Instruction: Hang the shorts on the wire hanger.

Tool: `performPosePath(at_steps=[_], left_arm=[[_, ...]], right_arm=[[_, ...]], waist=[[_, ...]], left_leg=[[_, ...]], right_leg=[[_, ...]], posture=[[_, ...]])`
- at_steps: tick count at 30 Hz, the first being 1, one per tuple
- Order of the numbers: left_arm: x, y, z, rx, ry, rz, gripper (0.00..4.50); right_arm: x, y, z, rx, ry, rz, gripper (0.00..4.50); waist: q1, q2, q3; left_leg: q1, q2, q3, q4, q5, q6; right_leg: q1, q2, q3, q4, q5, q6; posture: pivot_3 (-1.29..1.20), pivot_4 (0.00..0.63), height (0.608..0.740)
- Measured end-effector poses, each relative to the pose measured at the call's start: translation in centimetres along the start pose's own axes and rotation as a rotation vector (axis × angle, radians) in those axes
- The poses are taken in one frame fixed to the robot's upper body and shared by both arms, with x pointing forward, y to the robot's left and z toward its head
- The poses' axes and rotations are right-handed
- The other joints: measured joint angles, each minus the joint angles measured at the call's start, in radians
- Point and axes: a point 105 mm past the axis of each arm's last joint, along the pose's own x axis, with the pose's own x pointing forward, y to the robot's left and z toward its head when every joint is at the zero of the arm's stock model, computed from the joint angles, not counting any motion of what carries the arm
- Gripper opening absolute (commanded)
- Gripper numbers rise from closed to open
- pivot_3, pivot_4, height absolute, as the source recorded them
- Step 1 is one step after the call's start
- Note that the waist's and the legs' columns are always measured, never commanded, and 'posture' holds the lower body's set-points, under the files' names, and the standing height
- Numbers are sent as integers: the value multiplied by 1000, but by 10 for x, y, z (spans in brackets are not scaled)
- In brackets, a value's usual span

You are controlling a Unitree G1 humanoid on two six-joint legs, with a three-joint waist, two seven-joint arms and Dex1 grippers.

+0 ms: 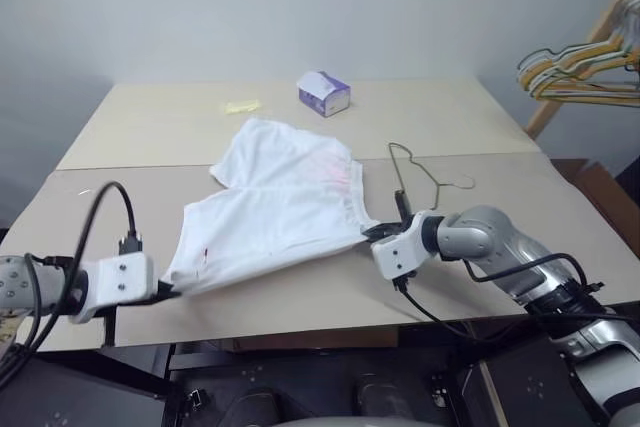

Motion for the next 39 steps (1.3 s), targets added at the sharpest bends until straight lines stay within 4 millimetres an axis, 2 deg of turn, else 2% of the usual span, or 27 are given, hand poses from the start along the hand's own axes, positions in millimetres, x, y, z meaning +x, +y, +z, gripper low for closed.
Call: performPosePath(at_steps=[3,10,13,18,23,24,25,27,29,31,33,35,38,39], left_arm=[[1,-5,-3,18,22,-14,0],[4,-17,9,7,10,-76,0],[2,-20,12,-25,5,-103,643],[-1,-18,11,-31,16,-109,2313],[-13,-11,13,-35,33,-116,4040],[-18,-6,17,-39,14,-96,4415],[-21,-4,19,-41,5,-86,4467],[-27,7,35,-78,-125,-31,4467],[-35,19,55,-97,-268,24,4467],[-40,25,66,-95,-331,47,4467],[-38,29,75,-96,-401,75,4467],[-28,33,84,-115,-462,91,4467],[-16,38,93,-137,-514,110,4467],[-15,39,96,-135,-527,115,4467]], right_arm=[[-3,11,9,-15,-23,60,34],[-12,34,18,16,-40,182,34],[-13,39,19,39,-41,194,713],[-16,43,12,69,-5,219,2495],[-41,34,7,216,-30,206,4351],[-50,26,6,256,-43,180,4500],[-54,22,5,270,-44,165,4500],[-60,10,-4,391,-16,97,4500],[-61,-10,-24,560,50,-23,4500],[-62,-22,-40,701,100,-111,4500],[-54,-32,-58,891,135,-205,4500],[-36,-33,-72,1116,159,-260,4500],[-11,-29,-83,1349,209,-295,4500],[-9,-30,-85,1374,220,-308,4500]], waist=[[16,0,0],[23,0,0],[19,-1,0],[20,-1,0],[22,-1,0],[21,-1,0],[21,-1,0],[20,-1,0],[13,-2,-1],[12,-1,-1],[9,-2,-1],[9,-2,-1],[10,-1,-1],[10,-1,-1]], left_leg=[[0,0,0,0,0,0],[0,0,0,1,0,0],[0,0,0,1,0,0],[0,0,0,1,0,0],[-1,0,0,1,0,0],[0,1,0,1,0,0],[0,1,0,1,0,0],[1,1,0,1,0,0],[1,1,0,1,0,0],[2,1,0,1,0,0],[1,1,-1,0,0,0],[1,1,-1,0,0,0],[-2,1,-2,1,0,0],[-3,1,-2,1,0,0]], right_leg=[[0,0,-1,0,0,0],[0,0,-1,0,0,0],[0,0,-1,0,-1,-1],[0,0,-1,0,-1,-1],[0,0,-2,0,-1,-1],[0,0,-2,0,-1,-1],[1,0,-2,0,-1,-1],[2,0,-2,0,-2,1],[2,1,-1,1,-2,0],[2,1,-1,0,-1,-1],[1,2,0,1,-1,-2],[1,2,0,1,-1,-2],[-1,2,0,1,0,-2],[-2,2,0,1,0,-2]], posture=[[54,0,740],[49,0,740],[48,0,740],[42,0,740],[42,0,740],[33,0,740],[30,0,740],[29,0,740],[28,0,740],[23,0,740],[22,0,740],[18,0,740],[12,0,740],[10,0,740]])
